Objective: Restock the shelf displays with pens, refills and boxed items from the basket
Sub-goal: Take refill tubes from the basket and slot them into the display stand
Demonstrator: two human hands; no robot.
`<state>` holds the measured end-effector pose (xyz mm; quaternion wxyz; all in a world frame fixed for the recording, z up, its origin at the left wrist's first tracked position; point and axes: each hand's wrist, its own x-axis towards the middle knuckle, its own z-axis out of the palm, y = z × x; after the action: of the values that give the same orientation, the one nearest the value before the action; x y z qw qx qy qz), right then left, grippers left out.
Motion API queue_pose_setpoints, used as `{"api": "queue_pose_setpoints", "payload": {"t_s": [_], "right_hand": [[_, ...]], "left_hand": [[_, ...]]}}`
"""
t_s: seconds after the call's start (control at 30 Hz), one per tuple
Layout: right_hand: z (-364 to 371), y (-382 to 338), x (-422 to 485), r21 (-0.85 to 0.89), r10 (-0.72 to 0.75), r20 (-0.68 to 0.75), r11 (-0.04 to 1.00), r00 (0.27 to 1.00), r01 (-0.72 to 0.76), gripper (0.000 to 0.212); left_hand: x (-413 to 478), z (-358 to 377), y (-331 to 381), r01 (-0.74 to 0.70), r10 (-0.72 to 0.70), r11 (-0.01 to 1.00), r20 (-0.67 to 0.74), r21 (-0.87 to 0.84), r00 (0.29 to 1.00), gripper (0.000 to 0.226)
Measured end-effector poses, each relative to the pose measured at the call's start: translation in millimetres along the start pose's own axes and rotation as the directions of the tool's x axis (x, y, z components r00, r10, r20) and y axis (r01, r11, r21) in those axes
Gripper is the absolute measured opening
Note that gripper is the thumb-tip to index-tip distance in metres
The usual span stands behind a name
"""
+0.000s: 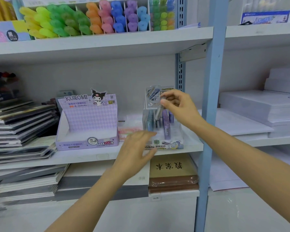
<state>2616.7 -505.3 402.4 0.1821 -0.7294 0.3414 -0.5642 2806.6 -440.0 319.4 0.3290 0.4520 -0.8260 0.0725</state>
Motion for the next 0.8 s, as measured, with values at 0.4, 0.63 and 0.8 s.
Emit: {"api": "queue_pose_setpoints", "payload": {"t_s": [0.4,0.63,0.8], "right_hand": [[13,31,12,-0.395,0.142,0.187,0.917,0.972,-0.058,0.022],[16,26,17,-0.425,0.17,0.257,0.904,0.951,-0.047,0.025],[18,31,17,-0.466,0.167,0.227,0.884,0.959,-0.043,0.01]], "left_hand": [[-17,21,-11,-0.069,0.053,0.989,0.116,0.131,0.992,0.07],[-16,22,-9,-0.061,0.049,0.991,0.102,0.121,0.994,0.07],[-16,21,-9,-0.07,0.051,0.985,0.123,0.159,0.991,0.071]]}}
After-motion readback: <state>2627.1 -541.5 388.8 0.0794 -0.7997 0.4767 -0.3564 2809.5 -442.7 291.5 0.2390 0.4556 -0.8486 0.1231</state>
